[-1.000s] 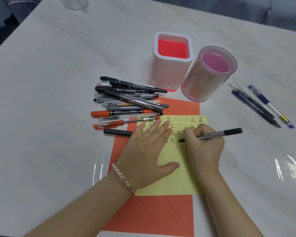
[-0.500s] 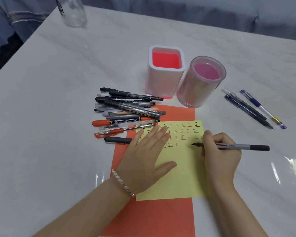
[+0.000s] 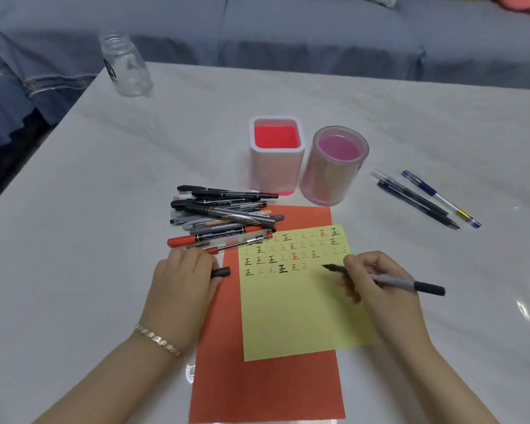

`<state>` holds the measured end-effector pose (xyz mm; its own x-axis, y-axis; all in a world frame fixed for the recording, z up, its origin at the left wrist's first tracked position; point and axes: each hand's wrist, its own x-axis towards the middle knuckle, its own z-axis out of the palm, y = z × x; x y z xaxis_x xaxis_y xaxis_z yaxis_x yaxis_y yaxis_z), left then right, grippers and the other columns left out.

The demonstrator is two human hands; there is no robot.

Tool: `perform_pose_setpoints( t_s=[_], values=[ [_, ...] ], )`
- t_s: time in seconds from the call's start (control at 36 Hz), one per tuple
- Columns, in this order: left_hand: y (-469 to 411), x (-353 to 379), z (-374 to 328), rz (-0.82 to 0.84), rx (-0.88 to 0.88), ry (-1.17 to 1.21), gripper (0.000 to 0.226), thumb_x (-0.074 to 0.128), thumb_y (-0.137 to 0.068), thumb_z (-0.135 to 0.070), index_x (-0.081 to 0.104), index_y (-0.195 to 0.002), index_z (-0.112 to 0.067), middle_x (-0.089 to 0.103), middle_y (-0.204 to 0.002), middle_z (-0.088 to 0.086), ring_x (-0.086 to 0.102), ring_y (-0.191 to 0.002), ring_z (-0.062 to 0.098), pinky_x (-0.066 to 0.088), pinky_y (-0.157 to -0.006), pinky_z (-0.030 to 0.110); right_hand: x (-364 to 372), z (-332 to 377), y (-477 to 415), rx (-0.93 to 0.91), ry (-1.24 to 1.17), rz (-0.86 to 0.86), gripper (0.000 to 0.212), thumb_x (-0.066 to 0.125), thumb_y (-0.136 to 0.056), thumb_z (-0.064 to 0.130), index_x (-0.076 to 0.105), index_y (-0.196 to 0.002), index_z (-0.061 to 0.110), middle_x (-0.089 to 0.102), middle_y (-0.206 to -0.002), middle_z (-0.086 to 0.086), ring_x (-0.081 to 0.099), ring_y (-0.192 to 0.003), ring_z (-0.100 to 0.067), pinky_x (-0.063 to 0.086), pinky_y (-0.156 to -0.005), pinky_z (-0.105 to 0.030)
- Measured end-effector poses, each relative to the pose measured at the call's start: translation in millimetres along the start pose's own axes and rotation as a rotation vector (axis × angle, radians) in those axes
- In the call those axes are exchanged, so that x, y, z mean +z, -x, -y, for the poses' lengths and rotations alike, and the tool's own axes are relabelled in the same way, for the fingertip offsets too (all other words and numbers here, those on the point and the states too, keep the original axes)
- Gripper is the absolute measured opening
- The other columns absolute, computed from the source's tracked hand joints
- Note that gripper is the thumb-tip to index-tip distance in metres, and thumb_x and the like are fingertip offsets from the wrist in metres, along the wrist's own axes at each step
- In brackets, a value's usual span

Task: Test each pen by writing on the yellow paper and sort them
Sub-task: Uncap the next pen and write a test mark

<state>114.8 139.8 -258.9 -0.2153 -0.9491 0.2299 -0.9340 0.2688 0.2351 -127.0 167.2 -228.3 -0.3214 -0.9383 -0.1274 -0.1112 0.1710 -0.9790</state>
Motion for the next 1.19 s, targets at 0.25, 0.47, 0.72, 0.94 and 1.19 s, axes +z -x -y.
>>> perform_pose_setpoints(
  t_s=[0.25, 0.47, 0.72, 0.94, 1.19],
  values=[
    [-0.9, -36.6, -54.7, 0.073, -0.192, 0.833, 0.027, 0.065, -0.081, -0.009, 0.057, -0.083, -0.035, 0.062, -0.088, -0.024, 0.056, -0.086, -0.008, 0.039, -0.072, 0.001, 2.5, 29.5, 14.1, 0.094, -0.284, 0.175, 0.062, 0.047, -0.076, 0.072, 0.077, -0.070, 0.018, 0.072, -0.073, -0.018, 0.071, -0.078, -0.029, 0.054, -0.079, -0.030],
    [-2.3, -50.8, -69.2, 0.086, -0.102, 0.823, 0.033, 0.065, -0.081, -0.013, 0.055, -0.084, -0.045, 0.054, -0.100, -0.034, 0.053, -0.092, -0.009, 0.038, -0.074, 0.001, -6.0, 45.7, 22.6, 0.013, -0.286, 0.159, 0.057, 0.042, -0.084, 0.060, 0.076, -0.065, 0.019, 0.071, -0.067, -0.017, 0.070, -0.072, -0.028, 0.050, -0.066, -0.013],
    [-2.6, -51.8, -74.6, 0.097, -0.055, 0.792, 0.032, 0.065, -0.083, -0.016, 0.053, -0.085, -0.046, 0.048, -0.107, -0.036, 0.049, -0.096, -0.013, 0.037, -0.078, 0.002, -11.3, 40.9, 24.4, -0.032, -0.210, 0.192, 0.072, 0.048, -0.055, 0.085, 0.077, -0.075, 0.022, 0.073, -0.070, -0.012, 0.071, -0.075, -0.025, 0.049, -0.069, -0.013],
    [-4.6, -51.6, -80.4, 0.150, 0.068, 0.747, 0.022, 0.053, -0.081, -0.028, 0.051, -0.089, -0.049, 0.052, -0.106, -0.023, 0.050, -0.092, -0.006, 0.036, -0.077, 0.003, -8.6, 44.3, 25.0, -0.048, -0.127, 0.212, 0.046, 0.045, -0.071, 0.056, 0.068, -0.061, 0.018, 0.066, -0.054, -0.008, 0.061, -0.055, -0.011, 0.046, -0.060, -0.011],
    [-20.8, -59.4, -103.1, 0.321, -0.034, 0.965, 0.015, 0.062, -0.084, -0.020, 0.057, -0.078, -0.032, 0.057, -0.064, -0.022, 0.045, -0.054, -0.001, 0.037, -0.053, 0.010, -12.6, 49.0, 13.6, -0.071, -0.119, 0.107, 0.031, 0.046, -0.079, 0.027, 0.052, -0.051, 0.014, 0.050, -0.038, -0.003, 0.035, -0.037, -0.008, 0.032, -0.041, -0.013]
  ],
)
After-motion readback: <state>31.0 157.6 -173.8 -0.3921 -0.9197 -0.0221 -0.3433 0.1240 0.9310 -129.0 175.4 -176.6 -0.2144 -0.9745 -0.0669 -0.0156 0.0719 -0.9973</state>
